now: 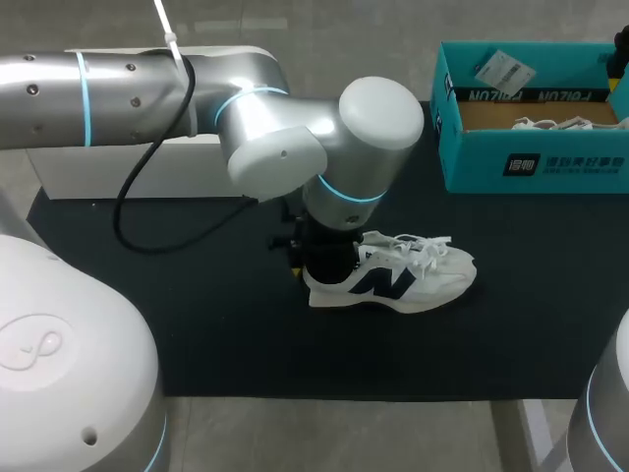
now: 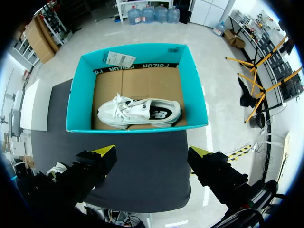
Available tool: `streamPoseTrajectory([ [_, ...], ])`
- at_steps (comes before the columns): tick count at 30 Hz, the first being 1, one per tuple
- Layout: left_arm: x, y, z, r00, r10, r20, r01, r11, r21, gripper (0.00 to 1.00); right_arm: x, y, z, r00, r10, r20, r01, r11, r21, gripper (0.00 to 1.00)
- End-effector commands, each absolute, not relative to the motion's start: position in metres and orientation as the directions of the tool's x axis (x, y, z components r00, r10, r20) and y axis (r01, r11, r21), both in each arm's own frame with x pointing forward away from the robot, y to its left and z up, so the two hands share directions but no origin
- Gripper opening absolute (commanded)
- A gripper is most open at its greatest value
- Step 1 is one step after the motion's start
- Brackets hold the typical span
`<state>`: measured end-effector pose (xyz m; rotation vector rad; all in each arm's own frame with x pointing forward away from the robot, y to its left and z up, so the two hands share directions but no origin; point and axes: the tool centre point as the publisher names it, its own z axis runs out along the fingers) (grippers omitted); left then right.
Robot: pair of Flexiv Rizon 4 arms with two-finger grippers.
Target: Take the shoe out of the shoebox, open the shoe tongue, remove and reinsert the insole, then place the shoe into the shoebox
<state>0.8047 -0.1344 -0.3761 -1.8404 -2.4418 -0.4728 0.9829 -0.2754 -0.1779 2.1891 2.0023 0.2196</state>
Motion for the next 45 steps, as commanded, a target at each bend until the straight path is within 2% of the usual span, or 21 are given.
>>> streamPoseTrajectory([
  [1, 0.810, -0.145, -0.382, -0.301, 0.925, 0.233, 0.944, 0.255, 0.208, 0.00, 0.983, -0.275, -0.178, 0.089, 0.996, -0.004, 0.971, -0.086, 0.221, 1.00],
  [11, 0.810, -0.147, -0.387, -0.291, 0.922, 0.256, 0.950, 0.246, 0.192, 0.00, 0.983, -0.275, -0.178, 0.089, 0.996, -0.004, 0.971, -0.086, 0.221, 1.00],
  [12, 0.810, -0.146, -0.385, -0.288, 0.923, 0.256, 0.951, 0.245, 0.190, 0.35, 0.983, -0.275, -0.178, 0.089, 0.996, -0.004, 0.971, -0.086, 0.221, 1.00],
  [13, 0.810, -0.145, -0.382, -0.282, 0.928, 0.245, 0.953, 0.242, 0.181, 1.00, 0.983, -0.275, -0.178, 0.089, 0.996, -0.004, 0.971, -0.086, 0.221, 1.00],
  [18, 0.805, -0.145, -0.355, -0.281, 0.936, 0.213, 0.950, 0.240, 0.200, 1.00, 0.983, -0.275, -0.178, 0.089, 0.996, -0.004, 0.971, -0.086, 0.221, 1.00],
  [22, 0.804, -0.146, -0.336, -0.300, 0.941, 0.159, 0.948, 0.275, 0.162, 1.00, 0.983, -0.275, -0.178, 0.089, 0.996, -0.004, 0.971, -0.086, 0.221, 1.00],
  [33, 0.815, -0.130, -0.283, -0.492, 0.871, 0.008, 0.870, 0.491, 0.041, 1.00, 0.983, -0.275, -0.178, 0.089, 0.996, -0.004, 0.971, -0.086, 0.221, 1.00],
  [36, 0.819, -0.130, -0.269, -0.440, 0.891, -0.109, 0.897, 0.441, -0.020, 1.00, 0.983, -0.275, -0.178, 0.089, 0.996, -0.004, 0.971, -0.086, 0.221, 1.00],
  [45, 0.819, -0.130, -0.269, -0.440, 0.891, -0.109, 0.897, 0.441, -0.020, 1.00, 0.983, -0.275, -0.178, 0.089, 0.996, -0.004, 0.971, -0.086, 0.221, 1.00],
])
